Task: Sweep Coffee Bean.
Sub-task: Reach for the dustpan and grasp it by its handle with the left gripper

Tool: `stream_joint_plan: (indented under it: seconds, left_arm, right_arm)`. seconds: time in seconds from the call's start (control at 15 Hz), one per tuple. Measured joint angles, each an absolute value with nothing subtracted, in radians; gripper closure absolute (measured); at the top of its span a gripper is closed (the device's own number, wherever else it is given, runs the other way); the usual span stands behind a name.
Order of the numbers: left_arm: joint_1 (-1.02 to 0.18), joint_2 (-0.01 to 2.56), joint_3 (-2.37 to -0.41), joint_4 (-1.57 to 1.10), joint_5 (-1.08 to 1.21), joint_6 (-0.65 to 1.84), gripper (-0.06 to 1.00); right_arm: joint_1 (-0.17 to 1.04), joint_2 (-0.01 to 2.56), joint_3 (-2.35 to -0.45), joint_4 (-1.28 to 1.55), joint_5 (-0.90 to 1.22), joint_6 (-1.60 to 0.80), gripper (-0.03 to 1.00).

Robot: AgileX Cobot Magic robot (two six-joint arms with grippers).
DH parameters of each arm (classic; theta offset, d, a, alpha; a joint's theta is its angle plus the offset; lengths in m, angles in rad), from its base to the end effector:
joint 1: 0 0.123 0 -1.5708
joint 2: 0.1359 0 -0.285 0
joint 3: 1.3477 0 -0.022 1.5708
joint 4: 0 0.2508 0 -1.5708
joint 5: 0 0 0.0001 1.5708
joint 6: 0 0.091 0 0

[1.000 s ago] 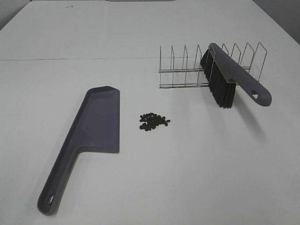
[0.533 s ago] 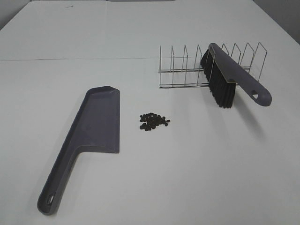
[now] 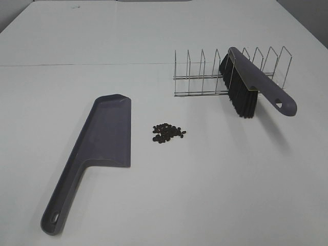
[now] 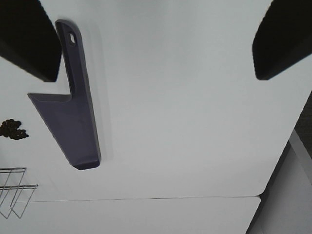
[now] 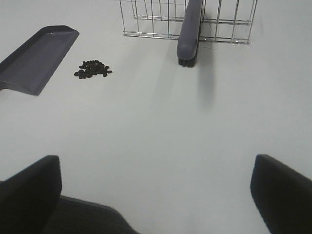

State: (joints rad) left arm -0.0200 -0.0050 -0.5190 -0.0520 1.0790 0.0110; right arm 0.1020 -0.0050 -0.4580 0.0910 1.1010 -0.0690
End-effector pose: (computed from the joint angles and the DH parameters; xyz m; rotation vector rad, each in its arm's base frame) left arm -0.0088 -0.0040 0.2811 0.0353 2.0379 -0.0678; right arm -0.0037 0.0070 0.2627 -0.1855 2.1125 0.1301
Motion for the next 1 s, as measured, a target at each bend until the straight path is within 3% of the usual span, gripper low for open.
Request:
stream_joint_plan:
  seconds: [0.13,0.4,1.0]
  left_arm:
    - [-0.020,0.020,-0.520,-0.077,1.083,0.000,-0.05]
    - [-0.020,0.383,-0.655,-0.091,1.216,-0.042,-0.05]
    - [-0.020,1.056,-0.815,-0.099,1.122,-0.007,-0.05]
  right_arm:
    - [0.102,-0.005,-0.458,0.091,1.101,-0.069,0.02]
    - [0.102,-0.005,-0.458,0.091,1.101,-0.069,0.02]
    - [0.102,-0.005,-0.458,0.091,1.101,-0.069,0.02]
